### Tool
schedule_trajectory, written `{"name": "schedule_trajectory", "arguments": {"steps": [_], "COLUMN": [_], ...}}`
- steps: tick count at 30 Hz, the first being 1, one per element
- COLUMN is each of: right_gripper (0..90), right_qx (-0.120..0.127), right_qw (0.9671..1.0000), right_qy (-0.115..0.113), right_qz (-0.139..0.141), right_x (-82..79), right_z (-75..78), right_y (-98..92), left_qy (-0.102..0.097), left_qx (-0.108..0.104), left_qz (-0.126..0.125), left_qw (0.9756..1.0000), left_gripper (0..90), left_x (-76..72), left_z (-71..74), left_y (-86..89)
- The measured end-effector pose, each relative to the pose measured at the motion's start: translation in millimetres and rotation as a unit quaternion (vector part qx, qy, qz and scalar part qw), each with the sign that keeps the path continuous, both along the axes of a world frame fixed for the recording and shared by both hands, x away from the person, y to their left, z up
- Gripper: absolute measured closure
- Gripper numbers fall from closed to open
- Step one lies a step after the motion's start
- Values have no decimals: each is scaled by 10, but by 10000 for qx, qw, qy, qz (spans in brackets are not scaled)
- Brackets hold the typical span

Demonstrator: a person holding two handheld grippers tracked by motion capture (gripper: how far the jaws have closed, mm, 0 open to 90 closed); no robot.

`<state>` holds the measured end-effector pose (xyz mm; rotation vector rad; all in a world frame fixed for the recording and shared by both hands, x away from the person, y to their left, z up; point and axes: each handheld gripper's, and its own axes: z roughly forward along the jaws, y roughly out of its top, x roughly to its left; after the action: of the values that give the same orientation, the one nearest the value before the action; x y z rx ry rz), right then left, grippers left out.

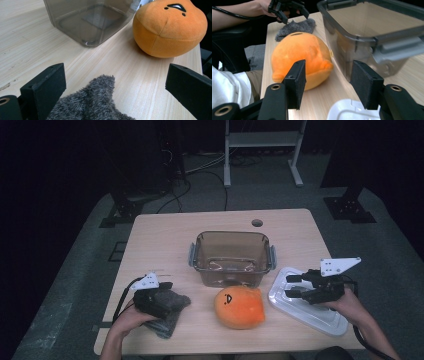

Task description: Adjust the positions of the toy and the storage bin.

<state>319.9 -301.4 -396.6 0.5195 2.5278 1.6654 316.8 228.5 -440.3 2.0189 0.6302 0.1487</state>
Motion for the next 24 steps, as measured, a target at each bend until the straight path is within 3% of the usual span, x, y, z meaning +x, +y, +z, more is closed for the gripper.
{"name": "schedule_trajectory", "arguments": {"steps": [24], "right_gripper": [373], "right_qx": [53], "right_qw": [9976], "right_qy": [-133], "right_qz": [679], "right_x": [-7], "right_z": [147], "right_y": [545], "left_qy": [0], "left_qx": [0], "left_qz": [-4], "left_qw": [10000], "left_gripper": [23], "left_x": [-4], "left_z": [5], "left_y": [8]}}
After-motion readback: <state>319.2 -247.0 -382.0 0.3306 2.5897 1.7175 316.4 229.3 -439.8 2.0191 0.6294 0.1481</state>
